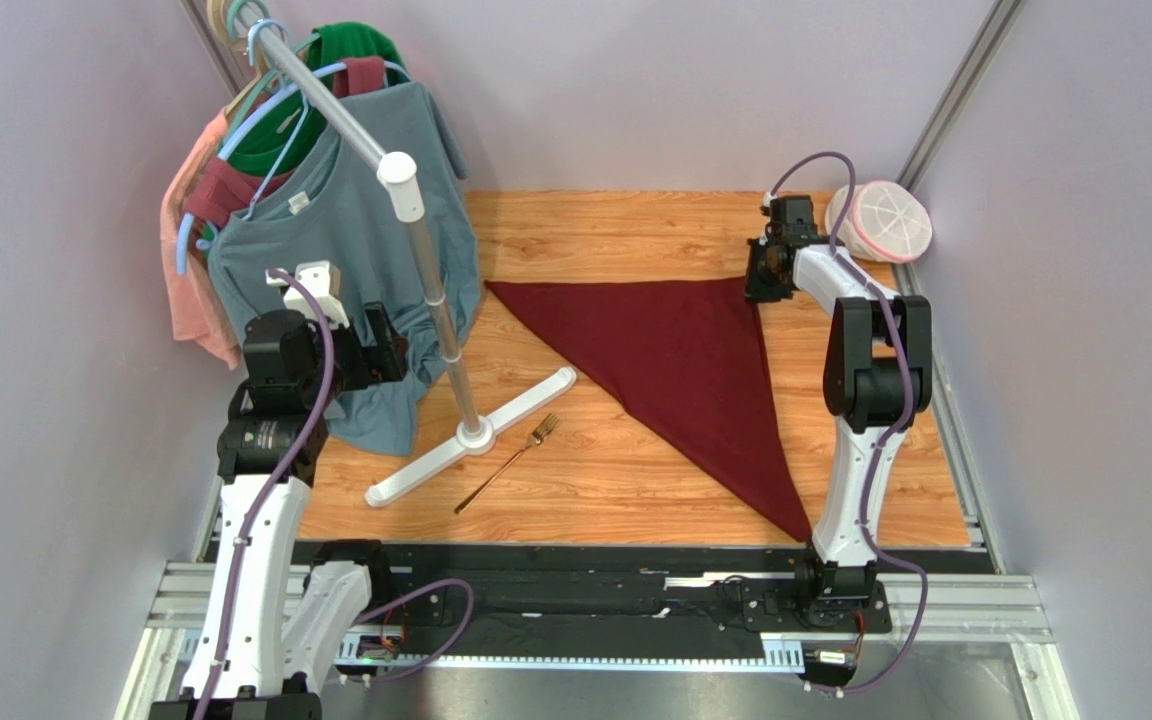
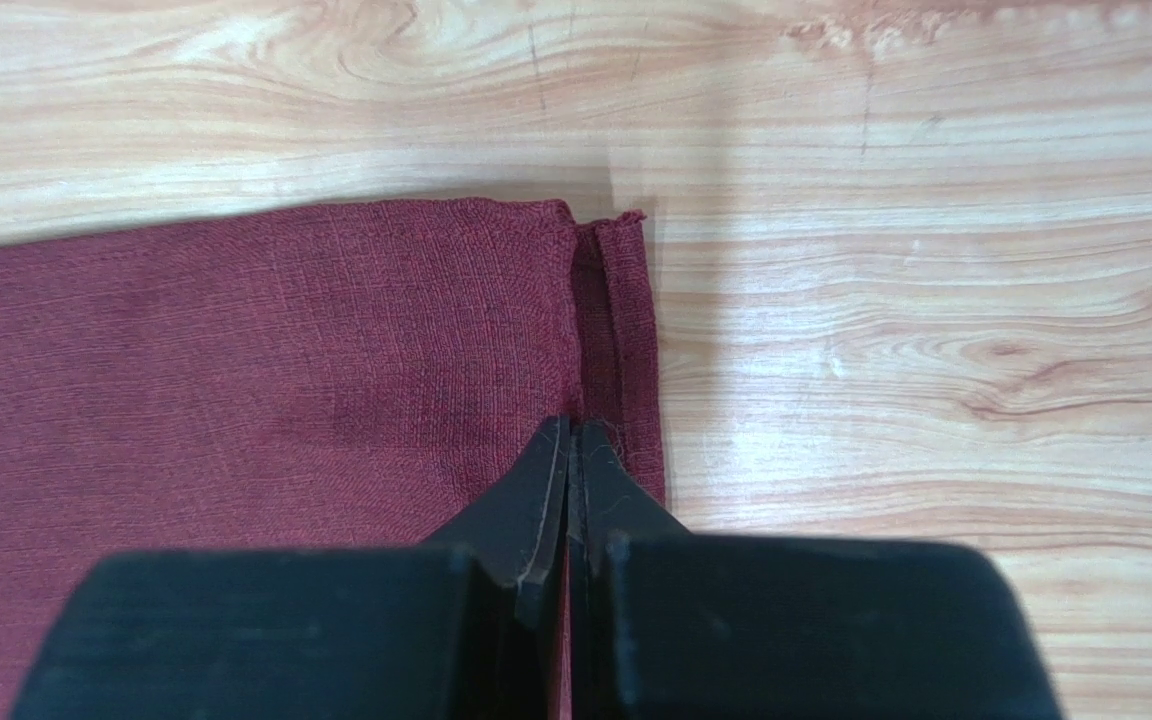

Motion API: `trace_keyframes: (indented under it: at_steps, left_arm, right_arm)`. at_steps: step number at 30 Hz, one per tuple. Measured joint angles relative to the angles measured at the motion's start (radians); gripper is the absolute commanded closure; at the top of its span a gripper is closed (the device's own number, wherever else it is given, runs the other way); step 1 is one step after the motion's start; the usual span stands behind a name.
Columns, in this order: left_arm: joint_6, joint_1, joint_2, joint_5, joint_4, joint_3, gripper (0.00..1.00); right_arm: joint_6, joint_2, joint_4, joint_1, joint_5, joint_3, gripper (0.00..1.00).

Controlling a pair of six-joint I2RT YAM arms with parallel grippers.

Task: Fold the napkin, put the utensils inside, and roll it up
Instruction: Fold the napkin

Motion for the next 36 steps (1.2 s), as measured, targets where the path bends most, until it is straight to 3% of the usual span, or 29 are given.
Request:
trace_keyframes:
  at_steps: [30, 31, 32, 33, 36]
  left_arm:
    - [0.000, 0.000, -0.011, 0.005, 0.000, 0.000, 0.02]
    - [0.000, 0.000, -0.010, 0.005, 0.000, 0.000, 0.02]
    - [0.000, 0.000, -0.010, 0.005, 0.000, 0.000, 0.02]
    - [0.000, 0.000, -0.010, 0.005, 0.000, 0.000, 0.02]
    - [0.000, 0.000, -0.010, 0.005, 0.000, 0.000, 0.02]
  right_arm:
    - [-0.008, -0.005, 0.007, -0.015, 0.036, 0.002, 0.99]
    - [-0.008, 0.001, 0.007, -0.015, 0.034, 0.003, 0.88]
    - [-0.009, 0.005, 0.007, -0.015, 0.032, 0.005, 0.61]
    - [-0.013, 0.010, 0.005, -0.015, 0.030, 0.008, 0.52]
    - [-0.018, 0.011, 0.003, -0.015, 0.022, 0.010, 0.45]
